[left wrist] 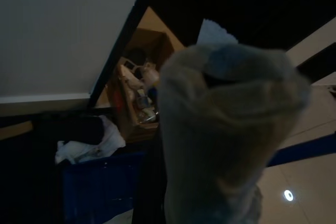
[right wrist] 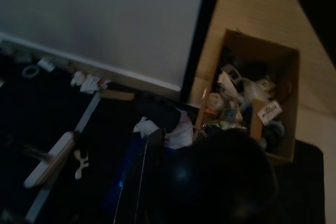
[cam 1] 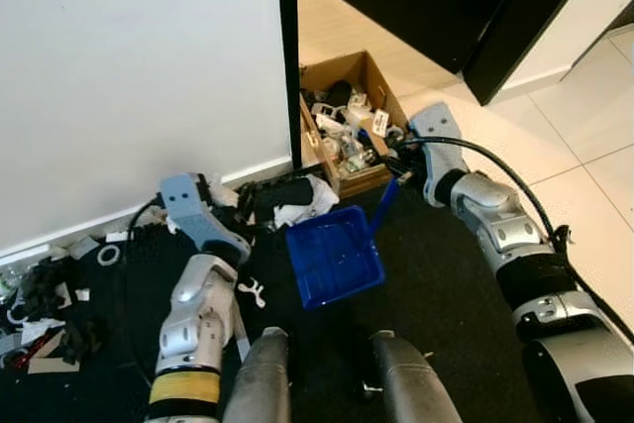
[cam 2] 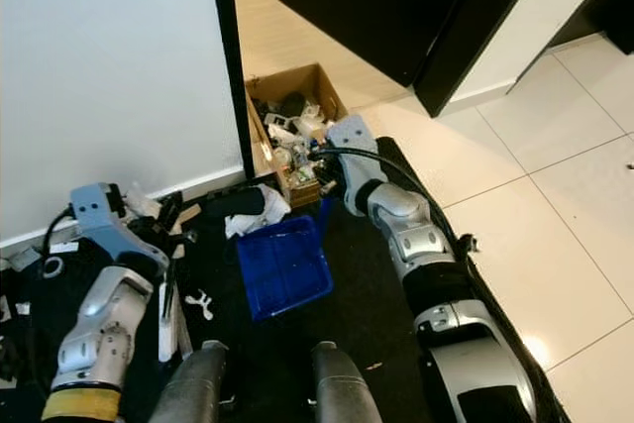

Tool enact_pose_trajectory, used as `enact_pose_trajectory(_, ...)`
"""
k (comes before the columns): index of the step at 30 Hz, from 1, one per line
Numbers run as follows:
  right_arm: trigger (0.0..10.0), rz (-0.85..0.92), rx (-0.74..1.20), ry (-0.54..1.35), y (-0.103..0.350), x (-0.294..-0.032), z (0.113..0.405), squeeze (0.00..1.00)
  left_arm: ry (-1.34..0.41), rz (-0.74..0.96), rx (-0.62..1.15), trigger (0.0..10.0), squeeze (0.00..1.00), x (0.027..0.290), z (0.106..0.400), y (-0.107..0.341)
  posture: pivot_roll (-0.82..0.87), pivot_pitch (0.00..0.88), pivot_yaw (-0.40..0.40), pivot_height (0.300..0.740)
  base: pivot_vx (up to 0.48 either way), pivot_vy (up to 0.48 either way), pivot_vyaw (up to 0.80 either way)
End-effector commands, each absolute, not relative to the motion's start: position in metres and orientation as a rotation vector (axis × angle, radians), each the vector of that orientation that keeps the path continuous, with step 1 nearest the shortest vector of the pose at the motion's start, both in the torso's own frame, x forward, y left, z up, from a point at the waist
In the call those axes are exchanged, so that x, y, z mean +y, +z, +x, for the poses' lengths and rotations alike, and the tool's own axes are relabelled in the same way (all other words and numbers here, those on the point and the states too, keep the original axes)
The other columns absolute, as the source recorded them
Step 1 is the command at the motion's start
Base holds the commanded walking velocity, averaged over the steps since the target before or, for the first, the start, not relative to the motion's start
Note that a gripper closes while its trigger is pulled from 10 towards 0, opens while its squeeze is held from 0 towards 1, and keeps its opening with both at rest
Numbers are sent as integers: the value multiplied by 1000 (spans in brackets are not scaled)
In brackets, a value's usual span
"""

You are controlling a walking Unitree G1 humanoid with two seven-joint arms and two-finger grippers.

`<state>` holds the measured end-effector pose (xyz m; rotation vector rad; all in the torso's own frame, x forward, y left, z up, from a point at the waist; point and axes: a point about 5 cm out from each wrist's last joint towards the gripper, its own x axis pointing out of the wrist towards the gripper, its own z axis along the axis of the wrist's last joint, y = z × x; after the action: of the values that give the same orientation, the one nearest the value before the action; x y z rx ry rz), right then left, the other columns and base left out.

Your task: Sweep floor

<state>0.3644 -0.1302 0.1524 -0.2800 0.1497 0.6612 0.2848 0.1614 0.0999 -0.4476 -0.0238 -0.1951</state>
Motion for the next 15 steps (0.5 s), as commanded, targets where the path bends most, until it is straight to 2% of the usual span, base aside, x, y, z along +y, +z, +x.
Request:
enact_pose_trajectory(1,10000,-230,176,748,145,-129,355,0,-201,-456,-33,10000,0,156,284,98,-23,229,-45,740,0,0,0)
enact_pose_trajectory(9,10000,-258,245,735,132,-159,341,0,-174,-429,-25,10000,0,164,283,94,-29,241,-38,740,0,0,0)
enact_pose_trajectory(15,10000,-186,233,813,140,-164,327,0,-147,-410,-27,10000,0,171,285,94,-28,246,-37,740,0,0,0)
